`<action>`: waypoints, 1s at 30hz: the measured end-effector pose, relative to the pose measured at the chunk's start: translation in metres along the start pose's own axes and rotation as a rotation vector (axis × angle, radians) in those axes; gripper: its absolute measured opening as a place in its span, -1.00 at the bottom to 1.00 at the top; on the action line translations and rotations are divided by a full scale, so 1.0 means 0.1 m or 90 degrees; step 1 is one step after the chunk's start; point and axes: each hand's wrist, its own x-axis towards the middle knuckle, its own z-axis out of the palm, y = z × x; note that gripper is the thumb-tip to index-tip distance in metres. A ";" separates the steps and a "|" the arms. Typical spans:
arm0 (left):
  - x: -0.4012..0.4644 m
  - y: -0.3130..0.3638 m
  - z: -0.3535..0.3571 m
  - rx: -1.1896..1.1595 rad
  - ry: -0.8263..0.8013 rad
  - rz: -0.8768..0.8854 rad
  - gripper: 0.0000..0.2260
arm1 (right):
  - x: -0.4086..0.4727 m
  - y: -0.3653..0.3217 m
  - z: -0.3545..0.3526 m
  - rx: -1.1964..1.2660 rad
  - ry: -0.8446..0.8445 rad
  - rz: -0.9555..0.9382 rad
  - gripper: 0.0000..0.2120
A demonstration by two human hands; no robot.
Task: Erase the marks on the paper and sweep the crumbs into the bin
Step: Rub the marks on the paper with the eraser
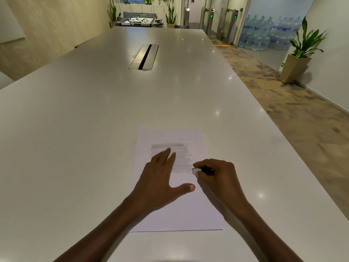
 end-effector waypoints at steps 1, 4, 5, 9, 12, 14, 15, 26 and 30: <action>0.01 0.01 0.01 0.011 0.012 -0.007 0.02 | -0.01 0.00 0.01 0.004 0.005 0.003 -0.85; 0.06 0.01 0.04 0.057 0.025 -0.016 0.06 | -0.01 0.01 0.04 -0.035 0.012 -0.030 -0.82; 0.08 0.00 0.04 0.067 0.025 -0.018 0.07 | 0.00 0.01 0.05 -0.051 0.014 -0.037 -0.83; 0.09 -0.01 0.04 0.093 0.017 -0.017 0.09 | 0.06 -0.02 0.03 -0.107 0.005 -0.059 -0.89; 0.08 -0.01 0.04 0.100 0.016 -0.011 0.09 | 0.16 -0.05 0.05 -0.103 0.010 -0.057 -0.90; 0.08 -0.01 0.04 0.107 0.016 -0.008 0.08 | 0.26 -0.04 0.08 -0.142 0.015 -0.087 -0.90; 0.08 -0.01 0.04 0.111 0.017 -0.009 0.08 | 0.32 -0.03 0.09 -0.172 0.014 -0.115 -0.91; 0.08 0.01 0.01 0.106 0.013 -0.012 0.09 | 0.30 0.01 0.00 -0.288 -0.083 -0.230 -0.86; 0.08 0.02 0.01 0.118 0.014 -0.010 0.10 | 0.05 0.01 -0.04 -0.260 -0.081 -0.227 -0.88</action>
